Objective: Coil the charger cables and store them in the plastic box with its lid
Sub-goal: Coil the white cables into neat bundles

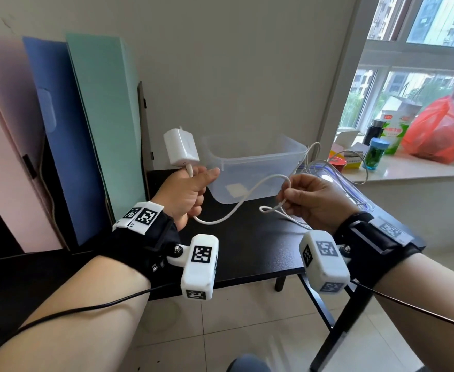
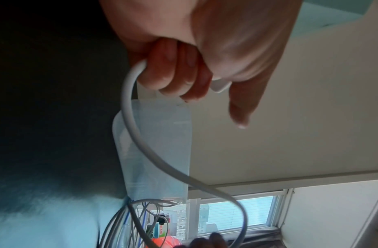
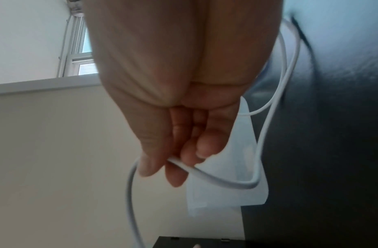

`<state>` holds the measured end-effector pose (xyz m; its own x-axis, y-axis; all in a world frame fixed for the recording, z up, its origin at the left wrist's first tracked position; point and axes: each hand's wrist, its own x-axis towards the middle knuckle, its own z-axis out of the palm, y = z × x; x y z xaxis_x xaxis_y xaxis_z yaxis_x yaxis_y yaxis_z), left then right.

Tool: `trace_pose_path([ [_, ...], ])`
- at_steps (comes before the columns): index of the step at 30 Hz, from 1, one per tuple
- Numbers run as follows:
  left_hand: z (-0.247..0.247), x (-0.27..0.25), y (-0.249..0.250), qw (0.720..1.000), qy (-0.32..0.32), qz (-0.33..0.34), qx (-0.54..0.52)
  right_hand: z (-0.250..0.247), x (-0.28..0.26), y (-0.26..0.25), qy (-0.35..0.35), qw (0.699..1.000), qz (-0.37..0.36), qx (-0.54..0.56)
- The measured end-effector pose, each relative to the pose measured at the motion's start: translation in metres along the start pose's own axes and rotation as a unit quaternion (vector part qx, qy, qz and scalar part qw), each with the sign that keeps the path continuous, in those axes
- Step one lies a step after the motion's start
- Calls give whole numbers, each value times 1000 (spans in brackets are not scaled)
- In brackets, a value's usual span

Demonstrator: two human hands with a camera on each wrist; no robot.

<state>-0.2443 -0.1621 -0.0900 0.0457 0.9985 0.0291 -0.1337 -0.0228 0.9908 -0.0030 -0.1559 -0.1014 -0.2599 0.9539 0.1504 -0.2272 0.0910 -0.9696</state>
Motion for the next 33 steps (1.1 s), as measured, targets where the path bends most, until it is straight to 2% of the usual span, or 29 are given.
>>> trace_pose_path([
  [3, 2, -1, -4, 1000, -17, 14, -18, 7, 5, -3, 15, 1000, -19, -13],
  [8, 16, -4, -13, 997, -73, 32, -6, 37, 10, -1, 36, 988, -22, -147],
  [10, 23, -5, -17, 995, -91, 28, 7, 47, 14, 0, 39, 985, -19, -167],
  [22, 36, 1, -39, 994, -110, 16, -20, 69, 21, 14, 92, 985, -10, -148],
  [26, 36, 2, -41, 991, -128, 29, 12, 66, 24, 17, 108, 981, -18, -162],
  [30, 43, 2, -40, 992, -100, 71, 29, 61, 23, 19, 122, 975, -32, -182],
  [33, 46, 7, -45, 997, -29, 66, 39, 56, 20, 19, 102, 981, -16, -163],
])
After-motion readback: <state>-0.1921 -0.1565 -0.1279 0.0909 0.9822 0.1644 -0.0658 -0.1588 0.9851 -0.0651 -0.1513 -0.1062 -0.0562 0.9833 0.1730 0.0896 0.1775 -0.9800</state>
